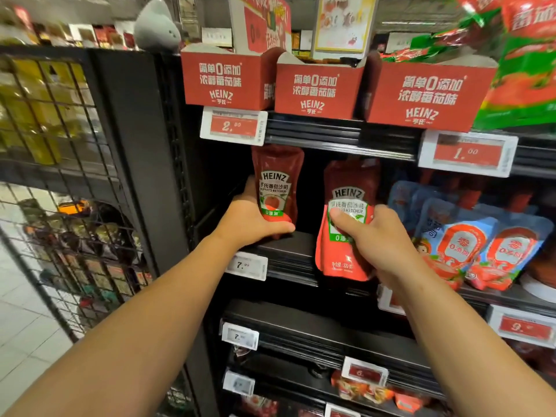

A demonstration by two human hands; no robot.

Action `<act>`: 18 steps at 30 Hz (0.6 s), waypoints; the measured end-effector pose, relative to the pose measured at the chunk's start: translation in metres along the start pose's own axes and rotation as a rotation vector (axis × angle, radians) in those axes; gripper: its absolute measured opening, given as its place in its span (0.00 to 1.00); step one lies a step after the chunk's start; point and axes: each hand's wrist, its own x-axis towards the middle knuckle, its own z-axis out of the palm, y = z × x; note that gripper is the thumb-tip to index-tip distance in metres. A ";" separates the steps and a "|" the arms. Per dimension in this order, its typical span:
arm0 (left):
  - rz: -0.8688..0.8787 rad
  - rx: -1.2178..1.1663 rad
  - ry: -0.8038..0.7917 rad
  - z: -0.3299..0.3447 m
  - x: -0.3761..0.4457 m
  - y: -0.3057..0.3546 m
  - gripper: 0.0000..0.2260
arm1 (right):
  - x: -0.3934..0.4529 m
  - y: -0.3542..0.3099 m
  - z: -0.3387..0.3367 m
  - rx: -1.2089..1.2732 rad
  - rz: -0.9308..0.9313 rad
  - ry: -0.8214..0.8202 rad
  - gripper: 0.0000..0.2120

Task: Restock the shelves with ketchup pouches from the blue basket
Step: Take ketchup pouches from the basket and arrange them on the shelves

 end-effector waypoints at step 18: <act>-0.070 0.121 0.049 0.003 0.015 -0.017 0.40 | 0.102 0.045 0.045 -0.196 -0.206 0.082 0.20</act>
